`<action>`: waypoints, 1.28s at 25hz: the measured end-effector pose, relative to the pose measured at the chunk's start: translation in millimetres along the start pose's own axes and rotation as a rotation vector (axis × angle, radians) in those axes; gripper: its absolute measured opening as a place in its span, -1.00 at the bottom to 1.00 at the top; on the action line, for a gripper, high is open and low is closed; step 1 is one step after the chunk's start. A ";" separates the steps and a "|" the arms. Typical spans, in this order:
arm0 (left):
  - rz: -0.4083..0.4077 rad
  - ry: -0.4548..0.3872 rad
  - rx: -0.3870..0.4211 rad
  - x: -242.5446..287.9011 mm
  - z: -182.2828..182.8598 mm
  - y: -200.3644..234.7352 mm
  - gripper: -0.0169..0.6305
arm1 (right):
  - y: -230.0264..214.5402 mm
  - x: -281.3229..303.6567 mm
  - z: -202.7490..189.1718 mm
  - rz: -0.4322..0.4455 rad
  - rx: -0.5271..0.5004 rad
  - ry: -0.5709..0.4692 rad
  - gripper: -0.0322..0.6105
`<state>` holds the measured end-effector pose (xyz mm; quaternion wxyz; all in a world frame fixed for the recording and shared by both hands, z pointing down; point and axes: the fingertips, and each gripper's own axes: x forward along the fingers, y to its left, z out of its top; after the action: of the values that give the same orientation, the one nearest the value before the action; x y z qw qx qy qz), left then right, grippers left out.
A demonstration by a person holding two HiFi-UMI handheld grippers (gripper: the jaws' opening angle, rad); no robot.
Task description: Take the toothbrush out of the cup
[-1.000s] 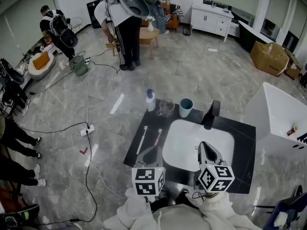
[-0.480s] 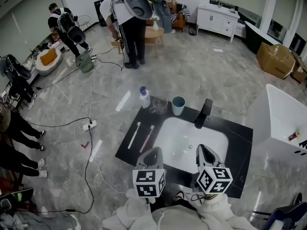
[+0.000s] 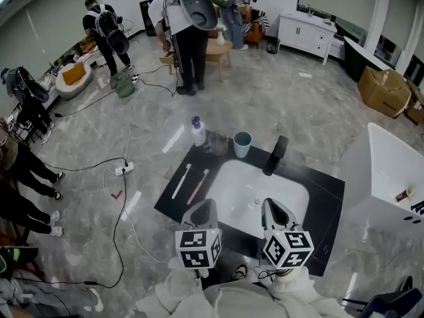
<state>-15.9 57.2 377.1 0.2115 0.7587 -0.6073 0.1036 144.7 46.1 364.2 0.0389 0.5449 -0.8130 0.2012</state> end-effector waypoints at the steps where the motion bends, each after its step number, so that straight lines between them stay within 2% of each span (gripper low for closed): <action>1: -0.003 -0.003 -0.003 -1.0 -0.7 -2.0 -0.92 | 0.5 -1.4 0.1 0.003 -0.009 -0.002 -0.83; 13: -0.013 -0.002 -0.005 0.0 -5.1 3.0 -0.92 | 22.4 11.4 -2.4 0.042 -0.041 0.026 -0.83; 19: -0.027 0.000 -0.006 6.2 -2.6 7.4 -0.92 | 21.3 19.6 -3.0 0.013 -0.101 0.061 -0.83; 32: -0.046 0.007 0.011 15.1 2.1 16.1 -0.92 | 22.8 28.1 -1.3 -0.017 -0.096 0.052 -0.84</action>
<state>-28.0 40.2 384.6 0.2117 0.7734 -0.5883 0.1045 112.6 29.6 366.8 0.0879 0.5440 -0.8158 0.1757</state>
